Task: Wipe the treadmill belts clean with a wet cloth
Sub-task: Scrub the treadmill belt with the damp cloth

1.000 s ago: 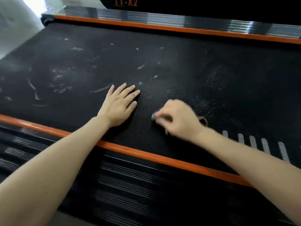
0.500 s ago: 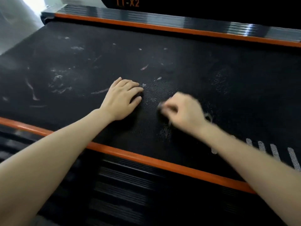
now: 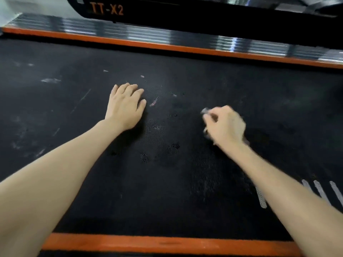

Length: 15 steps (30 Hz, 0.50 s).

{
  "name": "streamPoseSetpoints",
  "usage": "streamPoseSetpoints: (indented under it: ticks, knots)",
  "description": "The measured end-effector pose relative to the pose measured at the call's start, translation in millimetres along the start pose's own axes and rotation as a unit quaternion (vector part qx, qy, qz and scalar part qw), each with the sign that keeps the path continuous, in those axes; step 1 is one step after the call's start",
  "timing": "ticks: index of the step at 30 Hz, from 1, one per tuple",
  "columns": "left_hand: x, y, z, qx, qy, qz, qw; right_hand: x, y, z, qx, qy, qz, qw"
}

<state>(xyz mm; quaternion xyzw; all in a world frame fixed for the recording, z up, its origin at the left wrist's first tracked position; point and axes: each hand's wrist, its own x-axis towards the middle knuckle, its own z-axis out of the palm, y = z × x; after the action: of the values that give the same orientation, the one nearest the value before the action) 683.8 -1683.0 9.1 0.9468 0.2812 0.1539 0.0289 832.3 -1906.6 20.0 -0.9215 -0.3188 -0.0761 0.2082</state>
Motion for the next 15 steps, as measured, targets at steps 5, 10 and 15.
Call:
streamPoseSetpoints:
  ticks: [5,10,15]
  knots:
    - [26.0,-9.9,0.8,-0.006,-0.019,0.026,0.999,-86.6,-35.7,-12.6,0.095,-0.104,-0.305,0.942]
    - [45.2,-25.6,3.9,0.005,-0.047,0.048,0.998,26.9,36.6,-4.0,-0.040,0.028,-0.061,0.997]
    - [60.2,-26.1,14.9,-0.007,-0.081,0.081,0.993,73.7,51.9,11.2,-0.099,0.050,0.146,0.983]
